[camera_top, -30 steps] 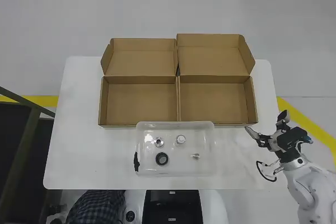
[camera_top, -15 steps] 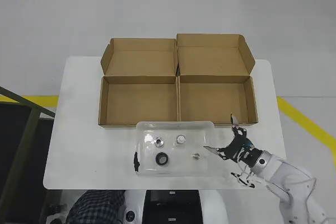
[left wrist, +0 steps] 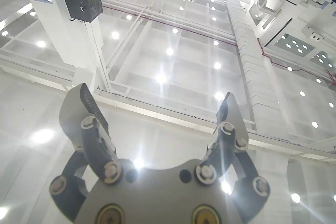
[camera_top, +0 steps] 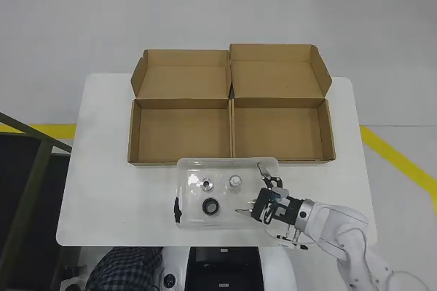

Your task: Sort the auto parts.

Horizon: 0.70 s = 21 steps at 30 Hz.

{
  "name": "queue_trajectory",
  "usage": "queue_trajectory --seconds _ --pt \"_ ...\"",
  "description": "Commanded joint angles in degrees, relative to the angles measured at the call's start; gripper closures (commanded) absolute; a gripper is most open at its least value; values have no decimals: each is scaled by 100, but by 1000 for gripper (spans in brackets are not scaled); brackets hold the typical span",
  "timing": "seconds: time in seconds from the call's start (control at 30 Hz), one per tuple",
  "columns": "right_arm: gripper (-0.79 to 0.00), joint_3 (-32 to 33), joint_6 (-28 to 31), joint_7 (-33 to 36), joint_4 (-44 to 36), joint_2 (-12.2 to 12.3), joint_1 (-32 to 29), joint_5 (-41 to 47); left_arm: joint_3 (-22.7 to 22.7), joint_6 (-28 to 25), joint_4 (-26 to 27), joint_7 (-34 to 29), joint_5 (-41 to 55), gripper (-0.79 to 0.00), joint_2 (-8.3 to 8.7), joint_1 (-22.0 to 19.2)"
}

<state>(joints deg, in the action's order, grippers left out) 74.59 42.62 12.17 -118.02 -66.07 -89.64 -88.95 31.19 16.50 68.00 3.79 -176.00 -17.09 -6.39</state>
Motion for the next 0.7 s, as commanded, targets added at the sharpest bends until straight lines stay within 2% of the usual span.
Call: queue_trajectory --seconds 0.0,0.63,0.67 --pt "-785 -117 -21 95 16 -5 80 -26 0 0 0 0 0 -785 0 0" --pt "-785 -701 -72 518 800 -48 902 322 0 0 0 0 0 -785 0 0" --pt "-767 -731 -87 544 837 -51 940 324 0 0 0 0 0 -785 0 0"
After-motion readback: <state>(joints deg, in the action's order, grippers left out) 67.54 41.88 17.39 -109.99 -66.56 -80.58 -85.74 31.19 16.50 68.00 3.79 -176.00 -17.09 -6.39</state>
